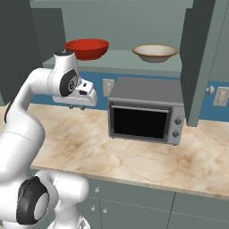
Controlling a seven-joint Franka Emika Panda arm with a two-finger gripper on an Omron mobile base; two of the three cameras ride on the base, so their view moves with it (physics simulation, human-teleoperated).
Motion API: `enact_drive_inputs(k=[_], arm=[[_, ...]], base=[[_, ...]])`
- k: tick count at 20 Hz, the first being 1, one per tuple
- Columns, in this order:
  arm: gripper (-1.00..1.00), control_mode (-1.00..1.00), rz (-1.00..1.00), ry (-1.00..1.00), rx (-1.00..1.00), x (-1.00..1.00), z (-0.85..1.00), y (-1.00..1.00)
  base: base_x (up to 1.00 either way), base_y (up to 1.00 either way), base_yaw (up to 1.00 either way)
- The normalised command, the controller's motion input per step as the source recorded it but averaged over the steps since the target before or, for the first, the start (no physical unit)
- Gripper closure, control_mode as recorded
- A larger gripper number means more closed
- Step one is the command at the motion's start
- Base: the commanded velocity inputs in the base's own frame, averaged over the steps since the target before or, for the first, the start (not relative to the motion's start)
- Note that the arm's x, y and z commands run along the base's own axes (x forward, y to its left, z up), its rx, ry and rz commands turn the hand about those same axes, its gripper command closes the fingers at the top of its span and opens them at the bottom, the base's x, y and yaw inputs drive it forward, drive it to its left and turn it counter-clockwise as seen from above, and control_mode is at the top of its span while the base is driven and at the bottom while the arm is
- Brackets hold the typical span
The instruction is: Pick up the bowls from the cabinet and place each bowl in front of a stool on the dining counter.
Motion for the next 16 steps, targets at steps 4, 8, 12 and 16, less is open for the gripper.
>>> enact_drive_inputs(k=[4, 8, 12, 16], arm=[[-1.00, -1.00, -0.02, -0.09, 0.00, 0.00, 0.00, 0.00], [-1.00, -1.00, -0.06, -0.19, 0.00, -0.16, 0.13, 0.00], [-1.00, -1.00, -0.03, -0.26, 0.00, -0.23, 0.18, 0.00], [-1.00, -1.00, -0.02, -0.23, 0.00, -0.17, 0.20, 0.01]], base=[[0.00, 0.00, 0.00], [0.00, 0.00, 0.00], [0.00, 0.00, 0.00], [0.00, 0.00, 0.00]])
